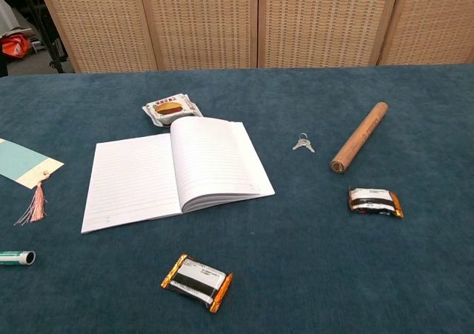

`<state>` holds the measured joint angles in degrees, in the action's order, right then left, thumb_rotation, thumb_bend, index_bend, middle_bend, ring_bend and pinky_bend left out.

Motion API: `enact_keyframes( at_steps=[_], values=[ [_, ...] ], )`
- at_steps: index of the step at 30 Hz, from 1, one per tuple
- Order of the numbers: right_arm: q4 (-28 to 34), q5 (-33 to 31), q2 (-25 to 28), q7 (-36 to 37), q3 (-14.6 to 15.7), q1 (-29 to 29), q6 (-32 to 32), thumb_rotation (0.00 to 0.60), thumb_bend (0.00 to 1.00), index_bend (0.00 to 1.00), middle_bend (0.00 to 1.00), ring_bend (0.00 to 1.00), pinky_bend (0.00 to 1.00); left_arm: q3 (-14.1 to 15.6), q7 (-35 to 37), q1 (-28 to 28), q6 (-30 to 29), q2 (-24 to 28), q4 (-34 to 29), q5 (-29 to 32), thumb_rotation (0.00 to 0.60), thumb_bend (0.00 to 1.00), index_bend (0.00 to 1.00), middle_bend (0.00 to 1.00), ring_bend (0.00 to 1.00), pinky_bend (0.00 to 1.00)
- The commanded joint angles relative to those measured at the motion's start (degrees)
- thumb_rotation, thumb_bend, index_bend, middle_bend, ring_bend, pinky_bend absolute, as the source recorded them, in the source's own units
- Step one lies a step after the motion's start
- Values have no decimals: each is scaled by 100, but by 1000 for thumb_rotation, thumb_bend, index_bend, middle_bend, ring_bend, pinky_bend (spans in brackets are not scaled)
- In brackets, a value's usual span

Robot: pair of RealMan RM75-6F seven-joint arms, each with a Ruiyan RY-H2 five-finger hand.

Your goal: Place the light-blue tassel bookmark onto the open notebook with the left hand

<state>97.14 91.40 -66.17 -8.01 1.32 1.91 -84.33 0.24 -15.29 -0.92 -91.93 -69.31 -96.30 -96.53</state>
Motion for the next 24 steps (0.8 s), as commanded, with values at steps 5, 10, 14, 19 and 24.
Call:
enact_keyframes(
  at_steps=[5,10,14,19,24],
  values=[
    [-25,-48,-24,-34,-2,31,83,600,156,0,0,0,0,-11,-18,-24,63,-9,2,59,600,199,3,0,0,0],
    [-10,-32,-20,-49,1,-5,7,600,156,0,0,0,0,6,-24,-82,146,21,-15,27,600,198,3,0,0,0],
    [0,-19,-18,-69,18,-37,-33,600,156,0,0,0,0,11,34,-71,93,34,-3,-3,600,198,3,0,0,0],
    [21,-7,-12,-69,8,-46,-67,600,156,0,0,0,0,22,30,-69,100,37,9,10,600,198,3,0,0,0],
    [-13,-8,-24,-53,5,-28,-33,600,156,0,0,0,0,15,2,-68,95,40,-14,31,600,198,3,0,0,0]
  ],
)
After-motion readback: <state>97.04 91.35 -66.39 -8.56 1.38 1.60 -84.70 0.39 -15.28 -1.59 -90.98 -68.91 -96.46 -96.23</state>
